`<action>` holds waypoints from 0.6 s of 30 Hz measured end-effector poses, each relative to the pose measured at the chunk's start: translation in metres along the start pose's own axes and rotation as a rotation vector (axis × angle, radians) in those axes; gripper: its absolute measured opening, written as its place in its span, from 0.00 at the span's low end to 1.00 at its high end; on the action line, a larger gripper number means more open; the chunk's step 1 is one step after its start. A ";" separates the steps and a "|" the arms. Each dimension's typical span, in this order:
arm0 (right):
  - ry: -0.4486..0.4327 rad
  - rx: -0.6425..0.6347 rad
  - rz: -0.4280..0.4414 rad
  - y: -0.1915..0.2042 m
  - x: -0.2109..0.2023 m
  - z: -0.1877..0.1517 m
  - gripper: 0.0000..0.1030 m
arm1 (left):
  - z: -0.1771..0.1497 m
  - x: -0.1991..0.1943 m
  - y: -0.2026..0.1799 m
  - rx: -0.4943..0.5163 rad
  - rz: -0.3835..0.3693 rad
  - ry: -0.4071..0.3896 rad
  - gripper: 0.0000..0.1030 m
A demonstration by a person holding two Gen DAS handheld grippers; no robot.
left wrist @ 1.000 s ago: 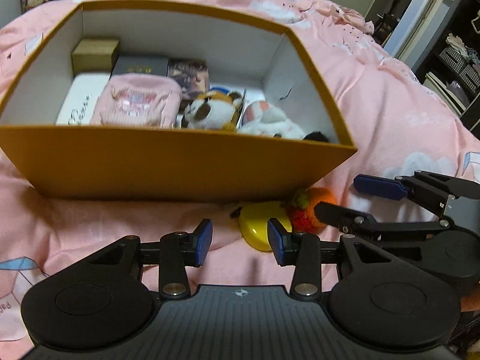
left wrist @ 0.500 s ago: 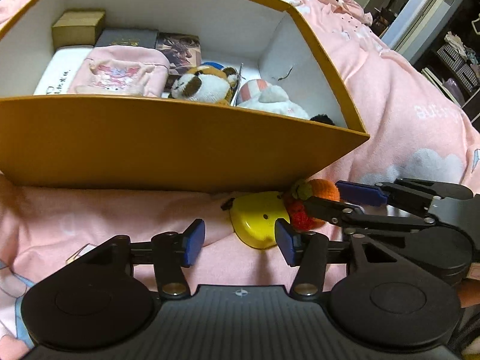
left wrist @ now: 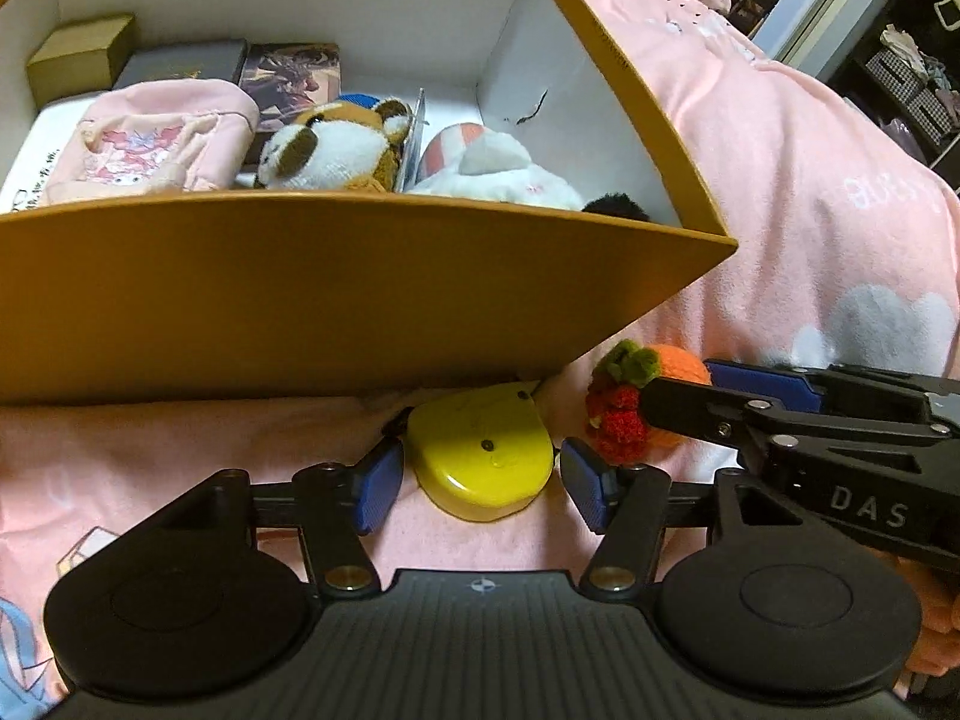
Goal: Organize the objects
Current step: 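Withdraw both grippers from the box toward the yellow tape measure and orange ball, then grasp the yellow tape measure with the left gripper while the right gripper grasps the orange crocheted ball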
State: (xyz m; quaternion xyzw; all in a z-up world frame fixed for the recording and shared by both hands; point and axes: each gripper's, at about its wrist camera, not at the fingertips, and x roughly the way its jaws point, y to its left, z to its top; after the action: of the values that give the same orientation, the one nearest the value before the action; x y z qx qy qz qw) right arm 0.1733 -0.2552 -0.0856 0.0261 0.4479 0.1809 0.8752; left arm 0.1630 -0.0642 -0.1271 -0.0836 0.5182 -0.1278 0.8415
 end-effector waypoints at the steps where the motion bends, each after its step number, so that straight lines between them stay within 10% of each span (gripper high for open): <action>1: 0.001 0.006 0.002 -0.001 0.001 0.000 0.37 | 0.000 0.002 0.000 0.003 0.000 0.002 0.69; 18: 0.019 0.004 -0.001 -0.002 0.011 0.000 0.37 | -0.009 0.004 0.003 0.001 0.008 0.007 0.66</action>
State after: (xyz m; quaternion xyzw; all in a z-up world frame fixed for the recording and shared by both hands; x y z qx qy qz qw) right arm 0.1798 -0.2538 -0.0946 0.0260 0.4565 0.1800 0.8709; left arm 0.1567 -0.0627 -0.1353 -0.0807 0.5213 -0.1252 0.8403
